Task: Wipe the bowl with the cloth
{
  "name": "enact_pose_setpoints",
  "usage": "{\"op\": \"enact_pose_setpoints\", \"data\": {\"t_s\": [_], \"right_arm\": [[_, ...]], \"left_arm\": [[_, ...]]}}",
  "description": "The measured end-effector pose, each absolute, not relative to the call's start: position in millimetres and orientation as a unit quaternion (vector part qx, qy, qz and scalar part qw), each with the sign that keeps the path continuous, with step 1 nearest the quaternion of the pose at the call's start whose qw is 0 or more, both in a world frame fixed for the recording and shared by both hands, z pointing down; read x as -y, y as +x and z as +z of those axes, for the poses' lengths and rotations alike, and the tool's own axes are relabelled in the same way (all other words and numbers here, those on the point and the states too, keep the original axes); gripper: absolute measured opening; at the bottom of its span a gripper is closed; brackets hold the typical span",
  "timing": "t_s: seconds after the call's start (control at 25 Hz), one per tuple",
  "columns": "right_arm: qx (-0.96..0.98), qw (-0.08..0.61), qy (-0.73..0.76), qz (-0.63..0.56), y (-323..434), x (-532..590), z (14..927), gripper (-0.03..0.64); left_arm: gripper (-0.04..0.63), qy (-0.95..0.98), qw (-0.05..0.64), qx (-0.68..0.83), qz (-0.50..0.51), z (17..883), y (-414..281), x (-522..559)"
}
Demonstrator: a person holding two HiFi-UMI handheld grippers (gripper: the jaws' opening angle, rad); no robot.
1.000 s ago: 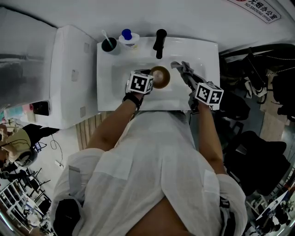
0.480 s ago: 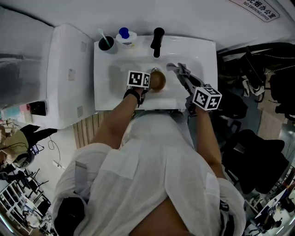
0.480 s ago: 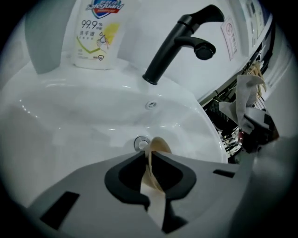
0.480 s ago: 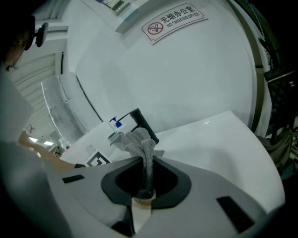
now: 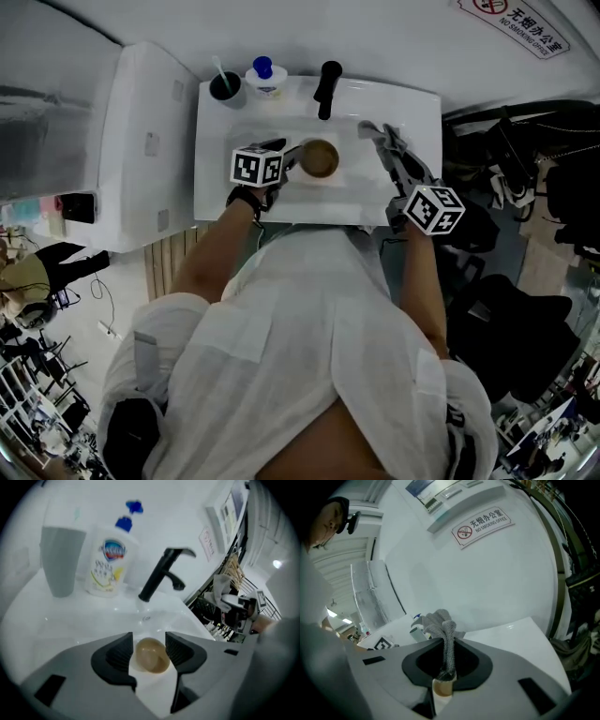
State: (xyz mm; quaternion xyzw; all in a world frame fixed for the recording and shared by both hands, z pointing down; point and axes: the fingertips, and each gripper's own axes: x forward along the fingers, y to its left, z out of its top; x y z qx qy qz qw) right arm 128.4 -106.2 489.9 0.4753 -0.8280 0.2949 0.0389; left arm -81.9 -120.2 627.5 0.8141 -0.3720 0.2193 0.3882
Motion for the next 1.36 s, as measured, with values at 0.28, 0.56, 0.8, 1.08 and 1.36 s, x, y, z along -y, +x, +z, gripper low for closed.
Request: {"op": "enact_pose_setpoints", "data": {"t_s": [0.28, 0.56, 0.8, 1.08, 1.36], "right_arm": [[0.864, 0.050, 0.488, 0.114, 135.3, 106.4, 421.4, 0.052], [0.872, 0.037, 0.488, 0.015, 125.0, 102.9, 368.6, 0.049], [0.875, 0.044, 0.482, 0.003, 116.0, 99.8, 364.8, 0.049], [0.873, 0.055, 0.485, 0.007, 116.5, 94.5, 371.8, 0.049], [0.873, 0.063, 0.483, -0.004, 108.0, 95.8, 368.8, 0.049]], "left_arm": [[0.153, 0.903, 0.230, 0.363, 0.002, 468.7, -121.0, 128.5], [0.020, 0.905, 0.071, 0.420, -0.022, 378.3, -147.7, 123.9], [0.021, 0.914, 0.067, 0.398, -0.030, 374.4, -153.0, 113.5], [0.021, 0.922, 0.065, 0.382, -0.018, 379.2, -143.1, 110.1], [0.021, 0.930, 0.059, 0.362, -0.016, 377.1, -135.1, 109.2]]}}
